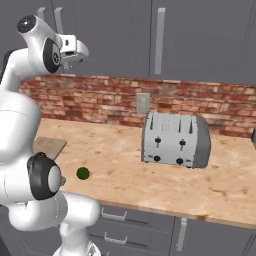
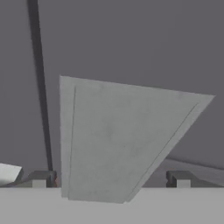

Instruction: Open the cabinet. Place the bowl and condiment on the counter. Then place the lime and garlic on the cutting board.

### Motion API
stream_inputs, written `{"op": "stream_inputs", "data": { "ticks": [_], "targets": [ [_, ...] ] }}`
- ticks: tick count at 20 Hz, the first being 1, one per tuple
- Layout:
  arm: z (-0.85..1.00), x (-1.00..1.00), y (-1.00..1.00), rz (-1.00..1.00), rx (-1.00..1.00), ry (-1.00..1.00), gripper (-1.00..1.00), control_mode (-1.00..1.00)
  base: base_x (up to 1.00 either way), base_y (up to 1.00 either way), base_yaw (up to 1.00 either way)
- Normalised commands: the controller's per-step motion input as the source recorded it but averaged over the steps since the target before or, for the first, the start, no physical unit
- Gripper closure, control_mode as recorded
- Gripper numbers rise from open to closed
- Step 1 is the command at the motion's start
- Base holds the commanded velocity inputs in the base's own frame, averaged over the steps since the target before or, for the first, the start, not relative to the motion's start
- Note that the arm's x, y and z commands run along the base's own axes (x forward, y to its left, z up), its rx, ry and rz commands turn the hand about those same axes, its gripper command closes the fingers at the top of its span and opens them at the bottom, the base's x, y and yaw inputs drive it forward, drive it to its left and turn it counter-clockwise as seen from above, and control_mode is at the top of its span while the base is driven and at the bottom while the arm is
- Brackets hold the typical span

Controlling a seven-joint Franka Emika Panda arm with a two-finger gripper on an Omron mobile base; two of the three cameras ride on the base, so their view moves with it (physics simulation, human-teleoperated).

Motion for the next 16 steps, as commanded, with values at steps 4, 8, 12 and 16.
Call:
{"op": "stream_inputs", "data": {
  "ticks": [4,8,12,16],
  "targets": [
    [0.00,0.33,0.02,0.00,0.00,-0.05,1.00,-1.00,0.00,0.00,0.00],
    [0.00,0.06,0.00,0.00,0.00,0.02,1.00,-1.00,0.00,0.00,0.00],
    [0.00,-0.10,-0.02,-0.04,0.00,0.01,1.00,-1.00,0.00,0.00,0.00],
    [0.00,-0.64,-0.42,-0.08,0.00,0.07,1.00,-1.00,0.00,0.00,0.00]
  ]
}}
